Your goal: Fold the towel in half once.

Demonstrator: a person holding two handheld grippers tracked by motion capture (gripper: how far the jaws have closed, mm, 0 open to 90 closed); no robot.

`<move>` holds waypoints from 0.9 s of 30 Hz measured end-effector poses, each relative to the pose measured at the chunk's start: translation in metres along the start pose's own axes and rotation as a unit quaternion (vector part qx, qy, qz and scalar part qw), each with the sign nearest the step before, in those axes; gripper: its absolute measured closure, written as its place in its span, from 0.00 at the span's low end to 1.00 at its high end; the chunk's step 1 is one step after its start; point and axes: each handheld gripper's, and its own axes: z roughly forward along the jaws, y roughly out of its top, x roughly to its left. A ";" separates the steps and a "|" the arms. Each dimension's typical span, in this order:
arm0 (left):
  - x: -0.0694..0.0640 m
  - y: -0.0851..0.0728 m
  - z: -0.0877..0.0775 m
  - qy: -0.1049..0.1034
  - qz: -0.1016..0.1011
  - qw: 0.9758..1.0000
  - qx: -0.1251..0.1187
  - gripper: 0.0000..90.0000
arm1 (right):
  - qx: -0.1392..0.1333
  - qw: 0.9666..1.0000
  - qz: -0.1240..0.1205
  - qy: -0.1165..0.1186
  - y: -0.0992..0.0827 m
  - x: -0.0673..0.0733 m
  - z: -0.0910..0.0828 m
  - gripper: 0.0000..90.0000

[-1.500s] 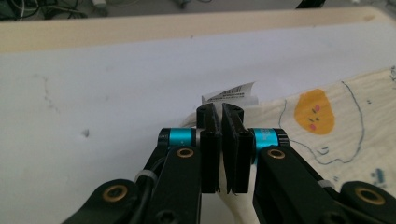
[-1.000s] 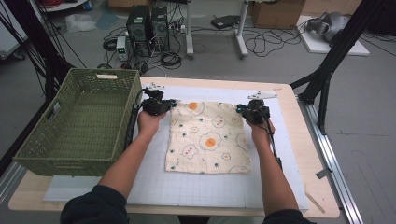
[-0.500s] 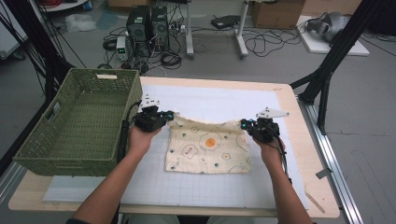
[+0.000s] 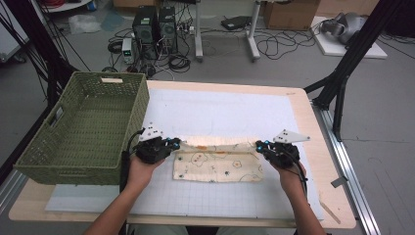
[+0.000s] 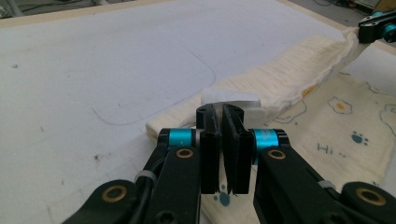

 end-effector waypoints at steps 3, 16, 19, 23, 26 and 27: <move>-0.005 -0.007 -0.004 -0.007 -0.001 1.000 0.000 0.95 | 0.002 1.000 -0.009 0.004 -0.010 0.008 -0.005 0.95; -0.015 -0.028 -0.012 -0.025 0.010 1.000 0.010 0.94 | 0.017 0.999 -0.018 0.023 -0.032 0.019 -0.018 0.94; -0.017 -0.033 -0.013 -0.031 0.010 0.999 0.015 0.94 | 0.018 0.999 -0.018 0.028 -0.034 0.020 -0.019 0.94; -0.022 -0.036 -0.017 -0.037 0.027 0.999 0.023 0.94 | 0.028 0.999 -0.032 0.033 -0.034 0.023 -0.021 0.94; -0.024 -0.039 -0.020 -0.042 0.030 0.998 0.027 0.94 | 0.041 0.998 -0.040 0.037 -0.037 0.026 -0.021 0.94; -0.025 -0.040 -0.020 -0.045 0.030 0.998 0.028 0.94 | 0.044 0.997 -0.043 0.038 -0.038 0.026 -0.021 0.94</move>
